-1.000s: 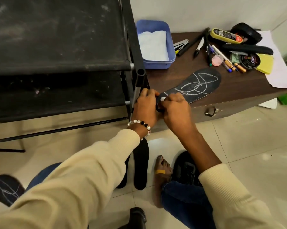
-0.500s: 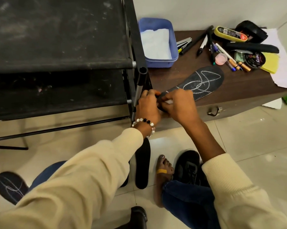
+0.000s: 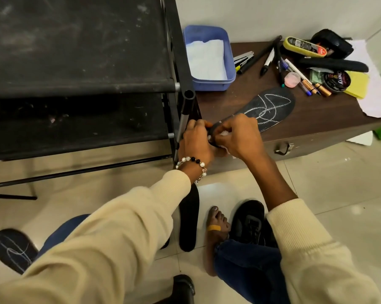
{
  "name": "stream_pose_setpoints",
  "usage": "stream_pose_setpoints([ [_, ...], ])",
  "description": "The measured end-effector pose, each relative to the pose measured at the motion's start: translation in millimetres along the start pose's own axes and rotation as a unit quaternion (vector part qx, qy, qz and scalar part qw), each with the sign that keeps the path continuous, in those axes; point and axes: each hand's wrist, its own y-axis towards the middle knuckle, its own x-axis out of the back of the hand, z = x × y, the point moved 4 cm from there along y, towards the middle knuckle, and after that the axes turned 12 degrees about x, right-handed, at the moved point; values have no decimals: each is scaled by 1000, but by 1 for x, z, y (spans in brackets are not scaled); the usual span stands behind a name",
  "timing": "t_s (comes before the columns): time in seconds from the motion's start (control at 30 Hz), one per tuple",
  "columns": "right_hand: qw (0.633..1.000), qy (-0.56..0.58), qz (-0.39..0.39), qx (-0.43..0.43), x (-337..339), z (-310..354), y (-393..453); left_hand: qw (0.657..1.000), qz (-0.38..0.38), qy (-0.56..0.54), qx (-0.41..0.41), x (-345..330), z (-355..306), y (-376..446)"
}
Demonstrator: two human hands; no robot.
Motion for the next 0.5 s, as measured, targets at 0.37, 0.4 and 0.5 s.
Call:
stream_pose_setpoints([
  [0.37, 999, 3, 22, -23, 5, -3, 1, 1000, -4, 9, 1, 0, -2, -1],
  [0.4, 999, -1, 34, -20, 6, -4, 0, 1000, -3, 10, 3, 0, -1, -1],
  [0.5, 1000, -15, 2, -14, 1, -4, 3, 1000, -6, 9, -2, 1, -2, -2],
])
